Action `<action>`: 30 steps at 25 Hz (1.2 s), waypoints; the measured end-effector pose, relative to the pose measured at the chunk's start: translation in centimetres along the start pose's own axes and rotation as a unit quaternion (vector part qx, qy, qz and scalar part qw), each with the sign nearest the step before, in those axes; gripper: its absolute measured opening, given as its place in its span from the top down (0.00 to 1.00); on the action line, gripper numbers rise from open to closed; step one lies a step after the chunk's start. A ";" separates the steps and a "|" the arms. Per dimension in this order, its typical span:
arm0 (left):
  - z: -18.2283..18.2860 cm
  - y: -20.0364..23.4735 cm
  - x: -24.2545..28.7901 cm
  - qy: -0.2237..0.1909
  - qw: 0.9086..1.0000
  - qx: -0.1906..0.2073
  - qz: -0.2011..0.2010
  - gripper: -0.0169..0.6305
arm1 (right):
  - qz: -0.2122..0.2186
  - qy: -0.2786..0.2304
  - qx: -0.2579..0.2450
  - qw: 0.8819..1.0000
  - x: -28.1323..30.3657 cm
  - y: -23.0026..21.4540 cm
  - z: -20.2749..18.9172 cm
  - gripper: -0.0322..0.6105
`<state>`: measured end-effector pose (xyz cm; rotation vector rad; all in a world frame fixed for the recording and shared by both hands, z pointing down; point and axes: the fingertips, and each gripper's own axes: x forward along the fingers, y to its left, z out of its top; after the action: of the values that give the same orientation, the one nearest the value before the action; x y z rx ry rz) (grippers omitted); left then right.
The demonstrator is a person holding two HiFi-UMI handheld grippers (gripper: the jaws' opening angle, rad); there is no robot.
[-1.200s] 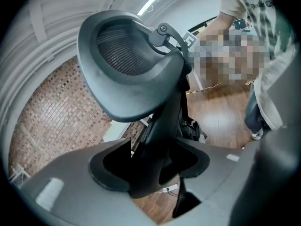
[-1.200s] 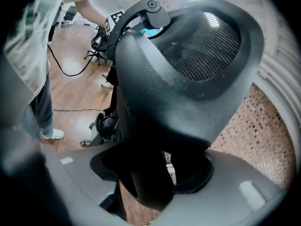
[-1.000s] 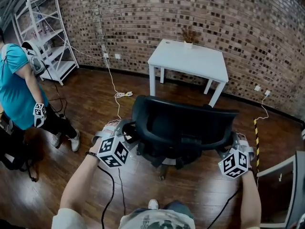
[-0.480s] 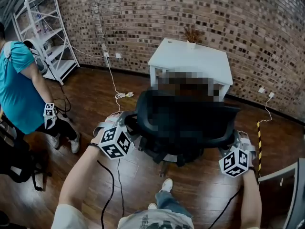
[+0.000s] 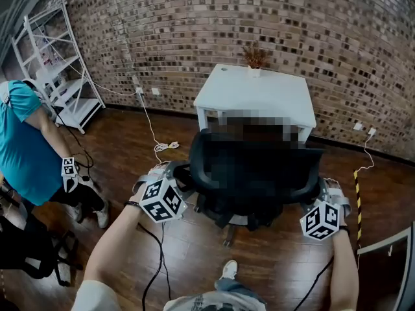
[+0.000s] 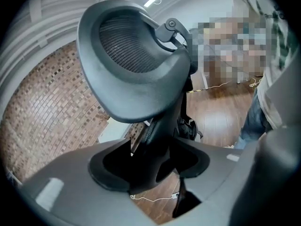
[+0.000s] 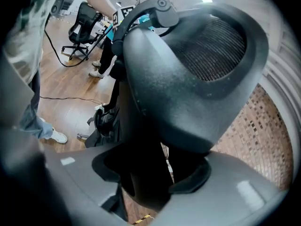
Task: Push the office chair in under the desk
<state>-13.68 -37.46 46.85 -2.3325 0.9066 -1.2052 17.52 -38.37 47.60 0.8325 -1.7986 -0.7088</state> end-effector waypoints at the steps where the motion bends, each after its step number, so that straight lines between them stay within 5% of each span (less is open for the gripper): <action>1: 0.2 0.6 0.7 0.000 1.000 0.000 0.000 0.54 | -0.005 0.001 0.000 1.000 0.7 -0.7 -0.3 0.58; 30: 3.8 12.3 14.6 0.008 1.000 -0.006 0.000 0.54 | -0.016 0.017 0.009 1.000 14.4 -12.9 -6.5 0.56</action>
<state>-8.88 -56.31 46.20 -2.3347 0.9215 -1.2223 22.56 -58.12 47.51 0.8824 -1.7665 -0.6951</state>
